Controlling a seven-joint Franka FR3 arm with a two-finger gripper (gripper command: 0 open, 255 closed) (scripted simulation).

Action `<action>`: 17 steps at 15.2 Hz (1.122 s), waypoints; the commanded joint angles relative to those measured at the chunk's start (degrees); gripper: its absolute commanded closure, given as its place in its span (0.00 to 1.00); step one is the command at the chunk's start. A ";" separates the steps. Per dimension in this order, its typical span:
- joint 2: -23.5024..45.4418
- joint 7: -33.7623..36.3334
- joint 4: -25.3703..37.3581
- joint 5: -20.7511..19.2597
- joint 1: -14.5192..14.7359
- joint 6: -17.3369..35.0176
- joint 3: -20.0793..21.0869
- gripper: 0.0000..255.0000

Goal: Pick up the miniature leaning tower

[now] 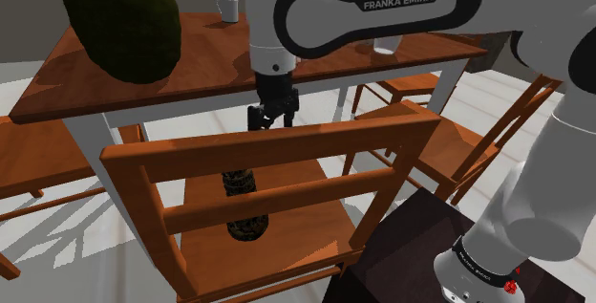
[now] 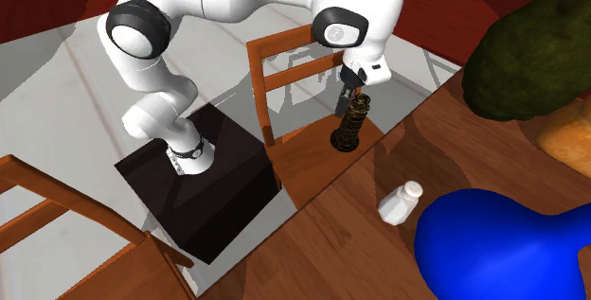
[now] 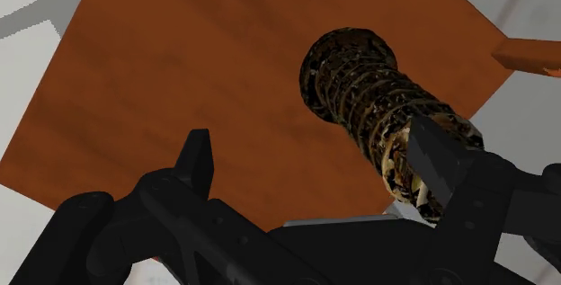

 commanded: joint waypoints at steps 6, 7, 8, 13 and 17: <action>17.37 5.90 19.52 -6.54 7.43 -4.05 1.56 0.00; 20.09 6.47 23.12 -7.49 8.88 -5.12 1.51 0.00; 20.98 6.61 24.35 -7.75 9.43 -5.50 1.40 0.00; 20.83 6.61 20.21 -7.73 8.91 -1.56 1.25 0.00; 20.92 6.64 18.32 -7.80 8.70 0.38 1.18 0.00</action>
